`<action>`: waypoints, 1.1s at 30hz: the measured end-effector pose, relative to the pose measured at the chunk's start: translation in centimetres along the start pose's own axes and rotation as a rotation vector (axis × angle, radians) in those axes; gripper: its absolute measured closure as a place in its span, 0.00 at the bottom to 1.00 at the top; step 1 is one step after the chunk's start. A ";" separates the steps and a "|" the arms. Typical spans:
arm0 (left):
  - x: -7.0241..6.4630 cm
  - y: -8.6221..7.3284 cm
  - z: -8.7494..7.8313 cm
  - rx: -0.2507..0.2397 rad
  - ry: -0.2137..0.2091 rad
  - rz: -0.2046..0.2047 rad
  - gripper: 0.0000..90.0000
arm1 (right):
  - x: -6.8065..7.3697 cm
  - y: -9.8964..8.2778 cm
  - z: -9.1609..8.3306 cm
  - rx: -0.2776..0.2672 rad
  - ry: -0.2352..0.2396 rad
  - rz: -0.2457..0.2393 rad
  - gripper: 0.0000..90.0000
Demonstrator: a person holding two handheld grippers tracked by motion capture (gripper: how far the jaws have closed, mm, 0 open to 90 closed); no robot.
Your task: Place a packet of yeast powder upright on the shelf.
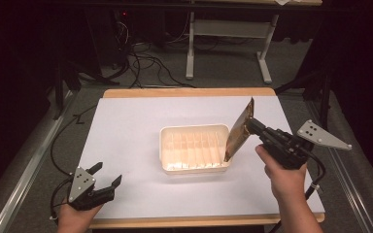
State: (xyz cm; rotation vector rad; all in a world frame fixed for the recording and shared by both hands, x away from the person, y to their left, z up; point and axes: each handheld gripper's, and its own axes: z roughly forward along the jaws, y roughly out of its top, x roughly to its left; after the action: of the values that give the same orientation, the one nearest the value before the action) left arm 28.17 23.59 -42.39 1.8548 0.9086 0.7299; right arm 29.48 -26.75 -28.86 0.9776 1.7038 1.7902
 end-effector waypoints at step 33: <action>0.1 0.0 -0.2 -0.012 -0.013 -0.015 0.27 | 6.0 -2.6 10.7 0.070 0.160 -0.008 1.00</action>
State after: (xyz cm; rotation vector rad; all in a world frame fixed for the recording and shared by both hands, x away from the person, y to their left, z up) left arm 28.09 23.70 -42.29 1.8378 0.9072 0.7118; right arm 33.56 -15.01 -30.70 0.8745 1.8763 1.8582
